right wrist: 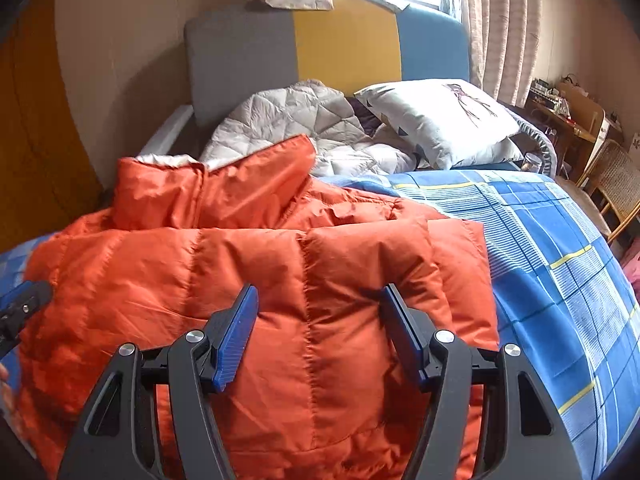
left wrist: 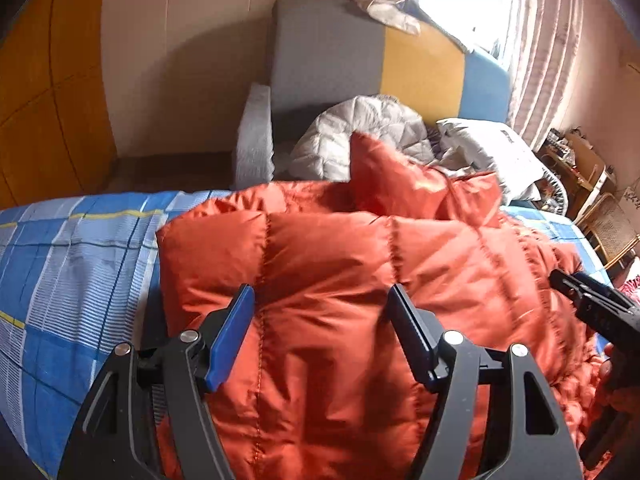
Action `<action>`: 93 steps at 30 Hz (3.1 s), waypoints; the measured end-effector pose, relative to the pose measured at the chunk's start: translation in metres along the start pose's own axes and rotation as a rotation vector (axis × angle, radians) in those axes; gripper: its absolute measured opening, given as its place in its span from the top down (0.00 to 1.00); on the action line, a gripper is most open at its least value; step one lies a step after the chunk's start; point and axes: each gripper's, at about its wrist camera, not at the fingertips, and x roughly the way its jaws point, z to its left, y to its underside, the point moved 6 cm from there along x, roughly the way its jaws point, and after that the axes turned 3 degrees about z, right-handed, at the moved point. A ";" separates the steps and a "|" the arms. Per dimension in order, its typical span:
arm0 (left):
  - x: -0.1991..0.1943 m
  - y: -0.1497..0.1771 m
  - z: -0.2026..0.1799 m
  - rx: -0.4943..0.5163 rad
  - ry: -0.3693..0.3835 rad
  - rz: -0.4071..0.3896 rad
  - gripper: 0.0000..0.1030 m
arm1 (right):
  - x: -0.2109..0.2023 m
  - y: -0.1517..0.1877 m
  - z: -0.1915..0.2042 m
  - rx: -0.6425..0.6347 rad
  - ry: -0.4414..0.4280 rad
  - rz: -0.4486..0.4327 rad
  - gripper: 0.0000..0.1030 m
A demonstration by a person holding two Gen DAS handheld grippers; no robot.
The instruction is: Fold large clothes
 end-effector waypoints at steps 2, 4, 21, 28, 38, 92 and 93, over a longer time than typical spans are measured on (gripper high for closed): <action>0.006 0.004 0.002 -0.005 -0.005 0.006 0.33 | 0.008 0.003 0.000 -0.014 0.008 0.006 0.34; 0.011 0.007 0.003 -0.009 -0.003 0.011 0.33 | 0.015 0.006 0.001 -0.031 0.020 0.011 0.31; 0.041 0.020 0.008 -0.029 -0.016 0.047 0.34 | 0.058 0.022 -0.001 -0.050 -0.012 0.071 0.26; 0.011 0.018 -0.003 0.016 -0.083 0.029 0.26 | 0.054 0.017 0.001 -0.083 0.015 0.090 0.24; -0.034 0.031 -0.021 0.047 -0.023 -0.030 0.25 | -0.009 0.022 0.008 -0.090 -0.069 0.048 0.17; -0.195 0.279 0.069 -0.167 0.128 0.132 0.62 | -0.157 0.263 -0.155 0.074 -0.328 0.392 0.48; -0.197 0.279 0.067 -0.156 0.126 0.127 0.68 | -0.157 0.263 -0.154 0.064 -0.329 0.394 0.55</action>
